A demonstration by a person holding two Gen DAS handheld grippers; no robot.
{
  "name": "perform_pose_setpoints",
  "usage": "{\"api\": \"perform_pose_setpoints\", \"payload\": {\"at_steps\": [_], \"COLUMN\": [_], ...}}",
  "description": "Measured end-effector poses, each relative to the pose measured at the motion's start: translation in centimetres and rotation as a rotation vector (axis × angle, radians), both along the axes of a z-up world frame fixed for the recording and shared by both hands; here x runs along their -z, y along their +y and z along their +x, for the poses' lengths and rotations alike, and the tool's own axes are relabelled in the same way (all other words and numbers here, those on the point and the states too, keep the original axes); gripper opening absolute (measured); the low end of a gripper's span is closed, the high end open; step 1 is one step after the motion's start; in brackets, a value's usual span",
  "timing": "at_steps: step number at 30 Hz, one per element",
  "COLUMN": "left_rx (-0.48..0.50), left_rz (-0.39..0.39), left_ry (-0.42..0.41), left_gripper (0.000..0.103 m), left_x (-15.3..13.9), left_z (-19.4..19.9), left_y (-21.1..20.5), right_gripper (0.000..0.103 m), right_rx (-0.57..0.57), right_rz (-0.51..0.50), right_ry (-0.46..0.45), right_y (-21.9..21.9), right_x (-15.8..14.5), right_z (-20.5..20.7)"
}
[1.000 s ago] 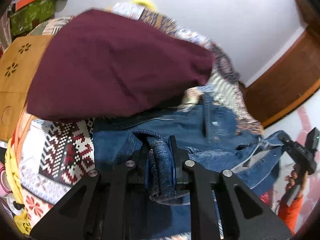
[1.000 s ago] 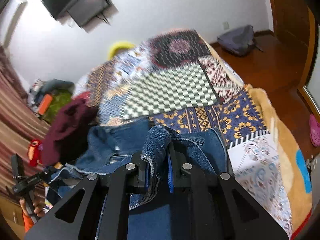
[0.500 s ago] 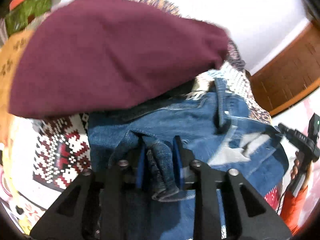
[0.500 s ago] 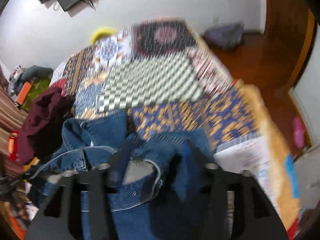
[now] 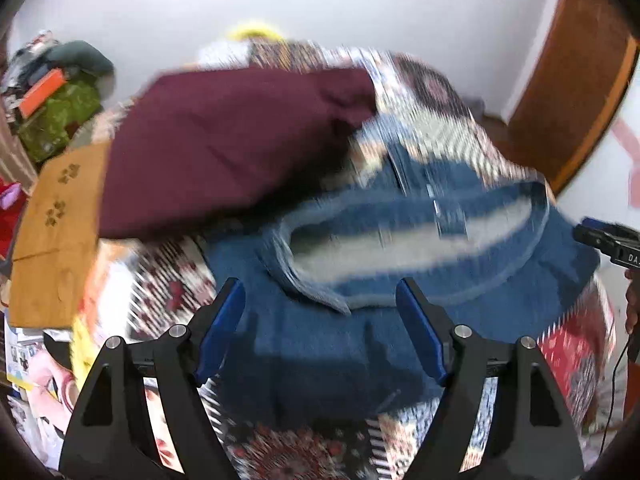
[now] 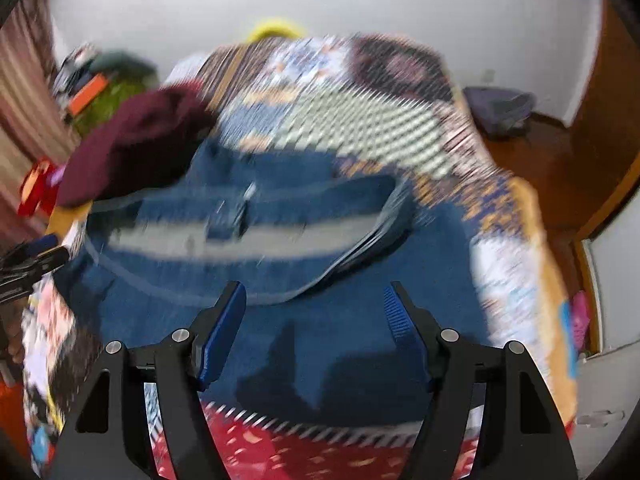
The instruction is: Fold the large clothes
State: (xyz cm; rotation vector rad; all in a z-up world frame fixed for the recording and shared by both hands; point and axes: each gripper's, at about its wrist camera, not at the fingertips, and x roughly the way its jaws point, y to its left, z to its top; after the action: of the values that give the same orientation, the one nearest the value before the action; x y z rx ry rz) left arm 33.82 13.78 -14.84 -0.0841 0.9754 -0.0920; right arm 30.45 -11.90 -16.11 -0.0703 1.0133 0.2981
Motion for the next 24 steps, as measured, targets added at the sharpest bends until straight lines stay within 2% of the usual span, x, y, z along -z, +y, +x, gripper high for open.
{"api": "perform_pose_setpoints", "payload": {"at_steps": [2, 4, 7, 9, 12, 14, 17, 19, 21, 22, 24], "left_rx": [0.029, 0.043, 0.084, 0.091, 0.11, 0.113, 0.084, 0.042, -0.023, -0.047, -0.079], "left_rz": [0.017, 0.038, 0.012, 0.03, 0.07, 0.072, 0.108, 0.12, 0.071, 0.008, -0.051], "left_ry": [0.046, 0.079, 0.122, 0.123, 0.11, 0.109, 0.134, 0.139, 0.128, 0.106, 0.07], "left_gripper": [0.077, 0.077, 0.077, 0.077, 0.077, 0.077, 0.073, 0.063, 0.061, 0.061, 0.061], "left_x": [1.8, 3.1, 5.0, 5.8, 6.3, 6.4, 6.6, 6.3, 5.2, 4.4, 3.3], "left_z": [0.0, 0.1, 0.5, 1.1, 2.7, 4.3, 7.9, 9.7, 10.9, 11.0, 10.5], "left_y": [-1.4, -2.3, -3.3, -3.8, -4.1, -3.9, -3.1, -2.4, -1.3, -0.6, 0.1], "right_gripper": [0.068, 0.068, 0.07, 0.076, 0.076, 0.076, 0.074, 0.074, 0.075, 0.076, 0.076], "right_rx": [-0.024, -0.04, -0.095, -0.136, -0.191, -0.212, -0.135, -0.009, 0.115, 0.146, 0.145], "right_rz": [-0.024, -0.046, -0.057, -0.099, -0.174, -0.167, -0.144, -0.128, -0.058, -0.018, 0.036], "right_ry": [0.038, 0.03, 0.062, 0.073, 0.1, 0.135, 0.165, 0.09, -0.008, -0.037, -0.06], "right_y": [0.9, 1.8, 3.0, 4.0, 5.4, 5.7, 5.4, 4.4, 2.9, 2.5, 2.5], "right_x": [1.3, 2.0, 3.0, 3.9, 5.2, 5.6, 5.2, 3.5, 1.1, 0.1, -1.1], "right_z": [-0.3, -0.8, -0.9, -0.5, 0.9, 2.7, 7.0, 9.4, 10.5, 10.6, 10.7]}}
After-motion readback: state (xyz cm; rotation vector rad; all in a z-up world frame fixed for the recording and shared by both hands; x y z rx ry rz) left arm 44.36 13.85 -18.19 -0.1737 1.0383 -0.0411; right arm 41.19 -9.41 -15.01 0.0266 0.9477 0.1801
